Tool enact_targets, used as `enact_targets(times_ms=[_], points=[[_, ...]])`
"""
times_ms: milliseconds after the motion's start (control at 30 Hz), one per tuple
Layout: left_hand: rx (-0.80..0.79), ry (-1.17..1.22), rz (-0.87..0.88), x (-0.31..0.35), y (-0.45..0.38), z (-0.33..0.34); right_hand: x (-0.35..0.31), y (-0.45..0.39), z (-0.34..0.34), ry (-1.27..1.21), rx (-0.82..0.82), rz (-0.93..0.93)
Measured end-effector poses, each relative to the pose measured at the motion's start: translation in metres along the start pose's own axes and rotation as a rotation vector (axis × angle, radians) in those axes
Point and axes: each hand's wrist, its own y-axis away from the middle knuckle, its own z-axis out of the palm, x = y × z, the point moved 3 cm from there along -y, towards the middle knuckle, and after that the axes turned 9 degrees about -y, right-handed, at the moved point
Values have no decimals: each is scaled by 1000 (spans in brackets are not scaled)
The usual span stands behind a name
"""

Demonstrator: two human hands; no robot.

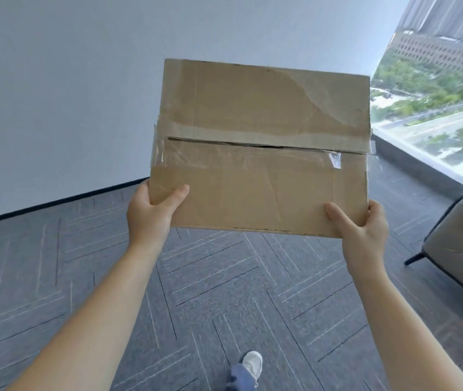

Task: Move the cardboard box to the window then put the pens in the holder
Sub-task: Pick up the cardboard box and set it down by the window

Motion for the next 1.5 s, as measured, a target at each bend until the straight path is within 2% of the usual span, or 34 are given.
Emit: enact_targets(times_ms=[500,933,1267,1500], points=[[-173,49,65,22,-247,282,56,-313,16,34,152,-6],[-390,20,103,43,-523,566,133,-636,61,73,379,0],[-481,18,72,39,-662,819,220,-885,28,72,448,28],[-506,4,54,62,-748,1000,251,-1074,-11,100,455,75]])
